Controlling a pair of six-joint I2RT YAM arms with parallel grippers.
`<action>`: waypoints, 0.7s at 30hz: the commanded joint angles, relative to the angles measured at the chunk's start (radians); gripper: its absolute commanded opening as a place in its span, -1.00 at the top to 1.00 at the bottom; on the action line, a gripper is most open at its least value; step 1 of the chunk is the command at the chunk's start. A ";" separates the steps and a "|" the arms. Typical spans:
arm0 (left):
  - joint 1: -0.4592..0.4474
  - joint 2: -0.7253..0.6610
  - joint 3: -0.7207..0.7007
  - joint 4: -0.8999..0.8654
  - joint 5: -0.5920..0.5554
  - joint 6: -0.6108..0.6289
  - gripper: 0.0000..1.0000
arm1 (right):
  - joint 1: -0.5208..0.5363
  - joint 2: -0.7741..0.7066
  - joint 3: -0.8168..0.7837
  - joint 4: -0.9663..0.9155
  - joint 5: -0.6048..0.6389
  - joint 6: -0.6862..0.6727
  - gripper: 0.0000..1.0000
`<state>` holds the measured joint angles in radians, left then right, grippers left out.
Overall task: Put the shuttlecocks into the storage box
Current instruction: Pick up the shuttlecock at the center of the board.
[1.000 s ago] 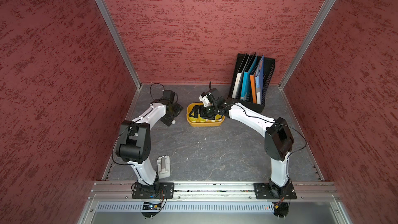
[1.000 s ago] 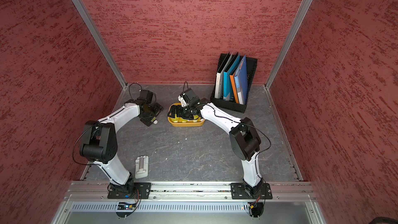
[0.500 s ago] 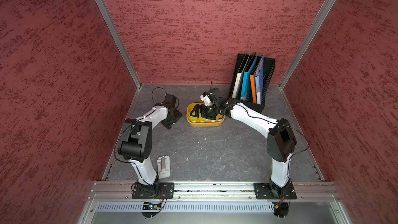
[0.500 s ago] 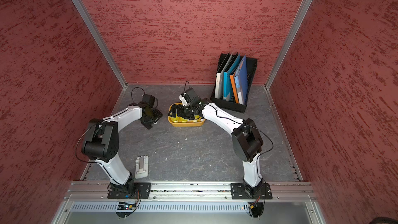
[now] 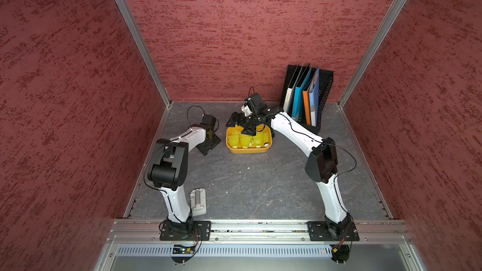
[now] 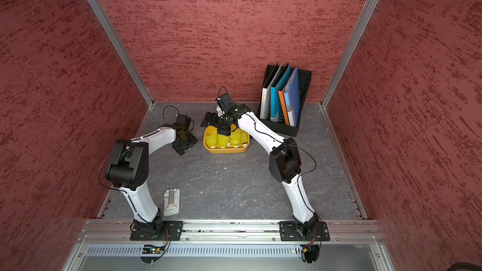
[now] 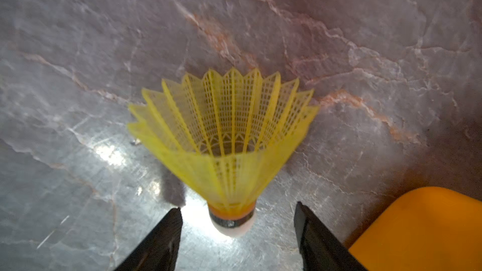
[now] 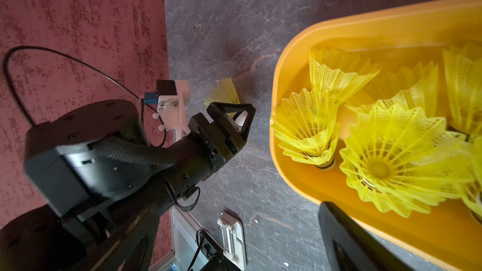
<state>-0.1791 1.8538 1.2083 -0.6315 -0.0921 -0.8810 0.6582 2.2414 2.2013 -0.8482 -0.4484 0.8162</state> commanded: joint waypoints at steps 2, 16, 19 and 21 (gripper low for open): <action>-0.003 0.027 0.031 -0.023 -0.035 0.016 -0.39 | -0.005 0.051 0.115 -0.135 -0.006 0.043 -0.97; -0.014 0.059 0.064 -0.064 -0.069 0.042 -0.11 | -0.006 0.048 0.142 -0.157 0.027 0.032 -0.97; -0.018 0.065 0.066 -0.062 -0.080 0.052 0.00 | -0.005 0.043 0.132 -0.153 0.029 0.030 -0.97; -0.019 0.070 0.067 -0.062 -0.085 0.056 0.12 | -0.005 0.037 0.124 -0.147 0.027 0.029 -0.97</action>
<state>-0.1909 1.8988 1.2587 -0.6834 -0.1463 -0.8429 0.6571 2.3135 2.3421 -0.9852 -0.4412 0.8566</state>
